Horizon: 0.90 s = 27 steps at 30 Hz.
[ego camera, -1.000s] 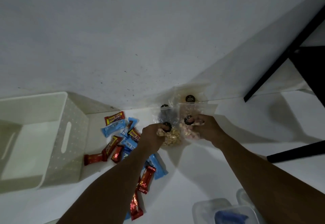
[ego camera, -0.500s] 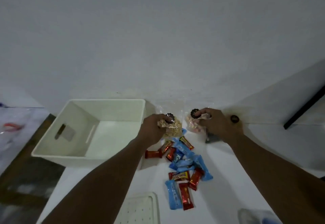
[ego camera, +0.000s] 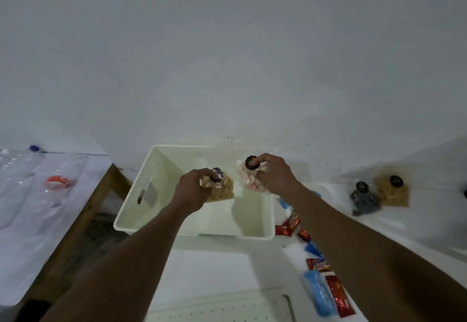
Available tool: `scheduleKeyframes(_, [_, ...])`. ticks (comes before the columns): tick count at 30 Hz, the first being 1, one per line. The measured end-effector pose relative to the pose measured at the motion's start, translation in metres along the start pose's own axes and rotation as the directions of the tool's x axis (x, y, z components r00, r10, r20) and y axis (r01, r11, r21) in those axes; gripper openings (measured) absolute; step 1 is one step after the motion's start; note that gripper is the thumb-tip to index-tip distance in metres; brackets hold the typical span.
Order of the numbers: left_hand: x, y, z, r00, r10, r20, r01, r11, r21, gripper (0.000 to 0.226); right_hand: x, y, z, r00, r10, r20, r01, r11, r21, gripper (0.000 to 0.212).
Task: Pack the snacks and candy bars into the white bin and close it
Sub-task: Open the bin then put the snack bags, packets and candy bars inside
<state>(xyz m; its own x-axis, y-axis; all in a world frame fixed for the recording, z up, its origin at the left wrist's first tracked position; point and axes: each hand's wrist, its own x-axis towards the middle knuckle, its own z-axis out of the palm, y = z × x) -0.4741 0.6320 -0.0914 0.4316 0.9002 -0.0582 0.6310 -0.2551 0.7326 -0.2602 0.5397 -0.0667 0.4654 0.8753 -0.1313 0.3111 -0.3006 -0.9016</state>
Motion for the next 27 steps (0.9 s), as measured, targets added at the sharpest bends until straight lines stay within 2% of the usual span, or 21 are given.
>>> scheduleKeyframes(4, [0.026, -0.033, 0.013, 0.998, -0.045, 0.049, 0.046, 0.999, -0.013, 0.043, 0.025, 0.015, 0.041, 0.997, 0.078, -0.010, -0.078, 0.995, -0.069, 0.024])
scheduleKeyframes(9, [0.065, -0.063, 0.044, 0.990, -0.094, 0.109, 0.098, 0.994, -0.041, 0.057, 0.063, 0.043, 0.084, 0.983, 0.174, -0.062, -0.181, 0.974, -0.132, 0.030])
scheduleKeyframes(14, [0.091, -0.086, 0.076, 0.982, -0.120, 0.149, 0.128, 0.991, -0.044, 0.054, 0.086, 0.079, 0.100, 0.961, 0.253, -0.108, -0.272, 0.934, -0.233, 0.031])
scheduleKeyframes(18, [0.093, -0.096, 0.084, 0.976, -0.113, 0.186, 0.118, 0.993, -0.017, 0.053, 0.090, 0.089, 0.105, 0.948, 0.303, -0.094, -0.317, 0.899, -0.302, 0.024])
scheduleKeyframes(20, [0.090, -0.096, 0.081, 0.972, -0.109, 0.206, 0.104, 0.994, 0.036, 0.055, 0.088, 0.083, 0.104, 0.949, 0.303, -0.083, -0.314, 0.895, -0.316, 0.022])
scheduleKeyframes(23, [0.081, -0.086, 0.066, 0.961, -0.115, 0.252, 0.094, 0.991, 0.097, 0.059, 0.078, 0.063, 0.097, 0.955, 0.291, -0.057, -0.292, 0.889, -0.351, 0.030])
scheduleKeyframes(27, [0.067, -0.058, 0.042, 0.971, -0.053, 0.231, 0.028, 0.994, 0.110, 0.049, 0.057, 0.027, 0.076, 0.975, 0.210, -0.070, -0.221, 0.919, -0.328, 0.031])
